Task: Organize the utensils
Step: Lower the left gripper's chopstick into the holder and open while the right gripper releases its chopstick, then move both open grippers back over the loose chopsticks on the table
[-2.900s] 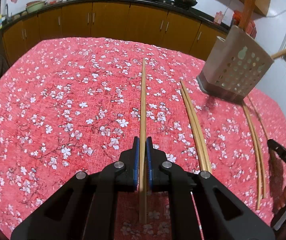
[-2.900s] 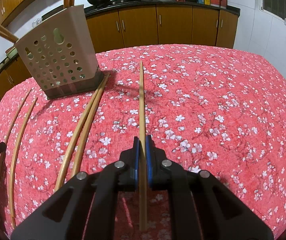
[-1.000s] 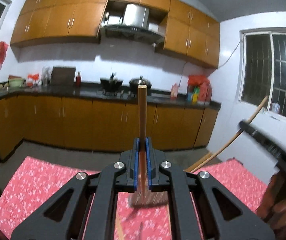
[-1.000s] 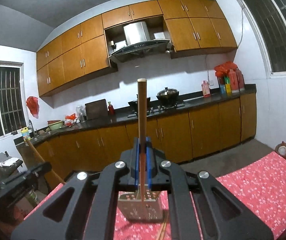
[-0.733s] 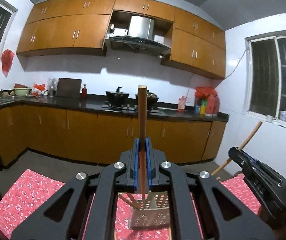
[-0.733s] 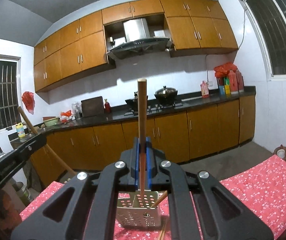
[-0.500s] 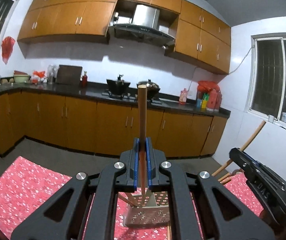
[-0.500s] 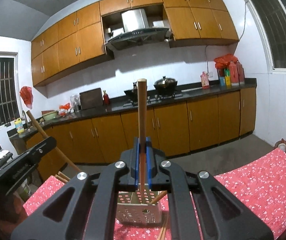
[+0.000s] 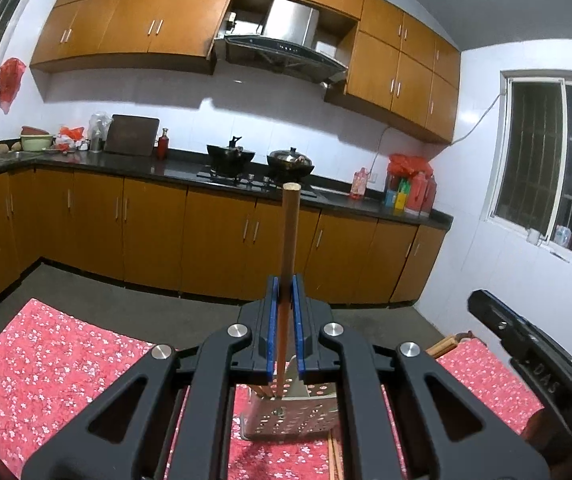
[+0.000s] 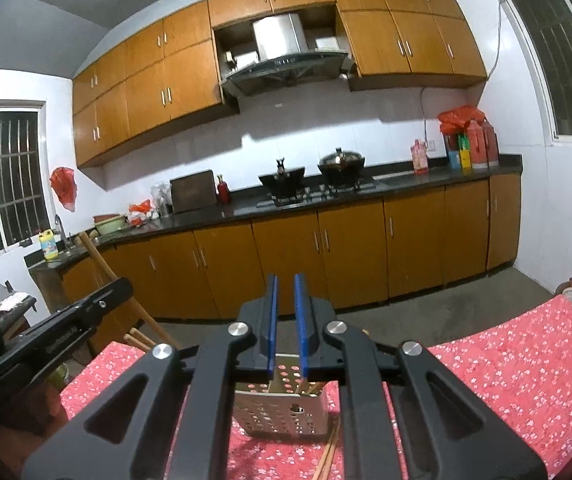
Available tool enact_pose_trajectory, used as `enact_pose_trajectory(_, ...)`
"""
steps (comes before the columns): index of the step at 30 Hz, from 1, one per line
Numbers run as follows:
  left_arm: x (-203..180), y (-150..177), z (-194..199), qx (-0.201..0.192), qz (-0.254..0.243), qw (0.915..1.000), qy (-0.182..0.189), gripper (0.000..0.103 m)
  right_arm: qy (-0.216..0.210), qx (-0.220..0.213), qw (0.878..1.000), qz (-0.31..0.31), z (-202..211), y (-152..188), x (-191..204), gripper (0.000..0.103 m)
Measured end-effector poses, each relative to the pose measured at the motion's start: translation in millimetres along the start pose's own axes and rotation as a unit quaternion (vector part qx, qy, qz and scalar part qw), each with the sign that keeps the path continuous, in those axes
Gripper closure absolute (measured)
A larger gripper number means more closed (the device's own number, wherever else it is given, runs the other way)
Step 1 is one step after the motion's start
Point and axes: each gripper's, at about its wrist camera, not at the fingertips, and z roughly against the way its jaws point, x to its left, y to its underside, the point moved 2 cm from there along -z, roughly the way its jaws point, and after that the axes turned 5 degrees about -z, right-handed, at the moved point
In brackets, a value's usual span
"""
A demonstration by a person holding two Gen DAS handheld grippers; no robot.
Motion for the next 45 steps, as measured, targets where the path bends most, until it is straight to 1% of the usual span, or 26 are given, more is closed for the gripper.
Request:
enact_pose_trajectory(4, 6, -6, 18, -0.017, 0.013, 0.9998, 0.004, 0.095, -0.002, -0.013, 1.000, -0.008, 27, -2, -7, 0.091)
enact_pose_trajectory(8, 16, -6, 38, -0.034, 0.031, 0.9989, 0.012, 0.093, 0.008, -0.006, 1.000, -0.024, 46, 11, -23, 0.091)
enact_pose_trajectory(9, 19, -6, 42, -0.037, 0.035, 0.9986, 0.014, 0.091, 0.013, 0.001, 1.000, -0.029, 48, 17, -28, 0.091)
enact_pose_trajectory(11, 25, -1, 51, -0.046, 0.048, 0.9977, 0.012, 0.079, 0.030, 0.024, 0.999, -0.037, 48, 33, -40, 0.091)
enact_pose_trajectory(12, 28, 0, 53, -0.048, 0.056, 0.9972, 0.012, 0.078, 0.040, 0.044, 0.997, -0.047, 44, 46, -49, 0.091)
enact_pose_trajectory(14, 31, 1, 49, -0.047, 0.069, 0.9965, 0.010, 0.078, 0.046, 0.080, 0.993, -0.070, 34, 65, -63, 0.090)
enact_pose_trajectory(16, 34, 0, 43, -0.040, 0.083, 0.9957, 0.013, 0.078, 0.048, 0.113, 0.988, -0.097, 25, 82, -73, 0.089)
enact_pose_trajectory(17, 36, 0, 42, -0.043, 0.092, 0.9947, 0.016, 0.078, 0.046, 0.122, 0.986, -0.104, 23, 88, -74, 0.089)
enact_pose_trajectory(19, 39, 0, 44, -0.047, 0.095, 0.9943, 0.013, 0.078, 0.051, 0.131, 0.986, -0.095, 23, 101, -72, 0.089)
enact_pose_trajectory(21, 44, -1, 50, -0.054, 0.097, 0.9938, 0.010, 0.078, 0.055, 0.135, 0.986, -0.077, 22, 108, -69, 0.089)
enact_pose_trajectory(23, 47, -4, 60, -0.064, 0.102, 0.9926, 0.013, 0.078, 0.053, 0.140, 0.986, -0.074, 21, 113, -69, 0.089)
enact_pose_trajectory(26, 48, -6, 77, -0.080, 0.092, 0.9925, 0.013, 0.078, 0.052, 0.145, 0.985, -0.076, 19, 119, -70, 0.089)
enact_pose_trajectory(27, 48, -4, 82, -0.080, 0.086, 0.9929, 0.016, 0.078, 0.051, 0.146, 0.985, -0.076, 18, 121, -70, 0.089)
enact_pose_trajectory(30, 48, 11, 95, -0.072, 0.070, 0.9948, 0.017, 0.078, 0.052, 0.153, 0.984, -0.073, 16, 123, -69, 0.089)
enact_pose_trajectory(33, 49, 30, 94, -0.046, 0.062, 0.9970, 0.010, 0.076, 0.052, 0.164, 0.982, -0.073, 15, 129, -71, 0.089)
enact_pose_trajectory(35, 52, 45, 85, -0.020, 0.060, 0.9980, 0.000, 0.075, 0.050, 0.170, 0.981, -0.075, 14, 133, -71, 0.089)
enact_pose_trajectory(37, 56, 60, 73, 0.012, 0.070, 0.9974, -0.001, 0.075, 0.046, 0.178, 0.980, -0.075, 13, 137, -70, 0.089)
enact_pose_trajectory(39, 60, 70, 65, 0.035, 0.078, 0.9963, 0.001, 0.074, 0.043, 0.184, 0.979, -0.072, 12, 140, -67, 0.089)
enact_pose_trajectory(40, 61, 74, 63, 0.042, 0.081, 0.9958, 0.000, 0.073, 0.042, 0.191, 0.978, -0.068, 11, 144, -66, 0.089)
enact_pose_trajectory(41, 63, 78, 59, 0.047, 0.083, 0.9954, -0.002, 0.067, 0.041, 0.195, 0.978, -0.068, 10, 146, -66, 0.089)
enact_pose_trajectory(42, 63, 80, 57, 0.050, 0.083, 0.9953, -0.005, 0.064, 0.040, 0.200, 0.977, -0.068, 9, 149, -66, 0.089)
enact_pose_trajectory(45, 62, 80, 53, 0.046, 0.080, 0.9957, -0.007, 0.060, 0.039, 0.212, 0.974, -0.071, 7, 156, -66, 0.089)
